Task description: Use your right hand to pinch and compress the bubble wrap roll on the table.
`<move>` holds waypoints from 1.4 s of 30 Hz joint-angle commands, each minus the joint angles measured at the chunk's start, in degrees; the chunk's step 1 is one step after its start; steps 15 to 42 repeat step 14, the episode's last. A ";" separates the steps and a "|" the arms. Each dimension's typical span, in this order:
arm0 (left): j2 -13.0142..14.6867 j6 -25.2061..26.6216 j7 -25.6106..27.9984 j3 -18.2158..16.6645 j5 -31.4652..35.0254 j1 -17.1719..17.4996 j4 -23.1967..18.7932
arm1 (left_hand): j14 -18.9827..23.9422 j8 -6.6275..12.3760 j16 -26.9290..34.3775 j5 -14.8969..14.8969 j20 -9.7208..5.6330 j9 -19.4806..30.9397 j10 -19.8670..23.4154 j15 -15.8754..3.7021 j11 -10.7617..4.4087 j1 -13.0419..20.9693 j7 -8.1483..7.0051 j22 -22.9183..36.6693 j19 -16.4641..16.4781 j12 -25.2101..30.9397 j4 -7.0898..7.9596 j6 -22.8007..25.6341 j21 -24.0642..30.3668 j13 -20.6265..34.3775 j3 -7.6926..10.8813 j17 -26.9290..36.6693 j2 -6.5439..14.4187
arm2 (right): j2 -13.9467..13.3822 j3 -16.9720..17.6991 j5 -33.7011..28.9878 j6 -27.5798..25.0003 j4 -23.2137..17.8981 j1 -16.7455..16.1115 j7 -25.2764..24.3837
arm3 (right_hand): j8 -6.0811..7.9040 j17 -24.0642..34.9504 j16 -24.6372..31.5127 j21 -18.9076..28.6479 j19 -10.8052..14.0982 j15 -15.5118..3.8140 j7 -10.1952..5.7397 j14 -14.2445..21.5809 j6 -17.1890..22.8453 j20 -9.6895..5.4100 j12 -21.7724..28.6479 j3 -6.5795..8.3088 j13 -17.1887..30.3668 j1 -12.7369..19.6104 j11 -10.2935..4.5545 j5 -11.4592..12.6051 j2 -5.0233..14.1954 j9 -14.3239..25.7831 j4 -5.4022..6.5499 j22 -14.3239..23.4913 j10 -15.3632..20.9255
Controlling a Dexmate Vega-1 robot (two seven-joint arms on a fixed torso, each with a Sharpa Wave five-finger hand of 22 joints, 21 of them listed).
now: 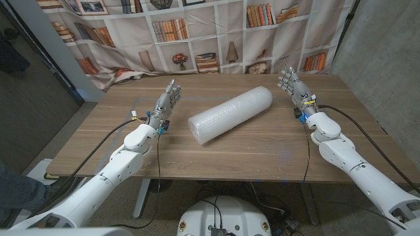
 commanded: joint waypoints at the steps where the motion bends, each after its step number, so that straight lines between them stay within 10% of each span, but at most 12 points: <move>1: -0.46 -0.15 -0.58 0.24 -0.18 -0.79 1.25 | -0.06 0.17 0.01 -0.24 0.18 0.32 0.18 0.41 0.28 0.10 0.02 0.13 -0.19 -0.16 0.02 0.15 -0.05 0.15 -0.22 0.21 0.12 | 0.75 -0.08 2.97 -0.33 1.38 0.56 1.42 | 0.33 -0.06 -0.23 0.45 1.01 0.20 0.88 0.32 0.62 -0.63 0.03 -0.05 0.08 -0.51 0.29 -0.32 0.34 -0.06 -0.23 0.28 0.66; 42: -0.81 -0.17 -1.12 0.50 -0.23 -1.70 2.23 | -0.02 0.20 0.04 -0.23 0.13 0.32 0.21 0.47 0.40 0.15 0.03 0.13 -0.20 -0.14 0.04 0.21 -0.04 0.15 -0.32 0.21 0.21 | 1.05 -0.55 3.47 -1.47 2.00 1.30 1.24 | 0.17 -0.08 -0.05 0.78 1.93 -0.05 1.22 1.38 0.97 -1.04 0.04 0.02 0.05 -0.52 0.18 -0.67 0.62 -0.08 -0.35 0.26 1.28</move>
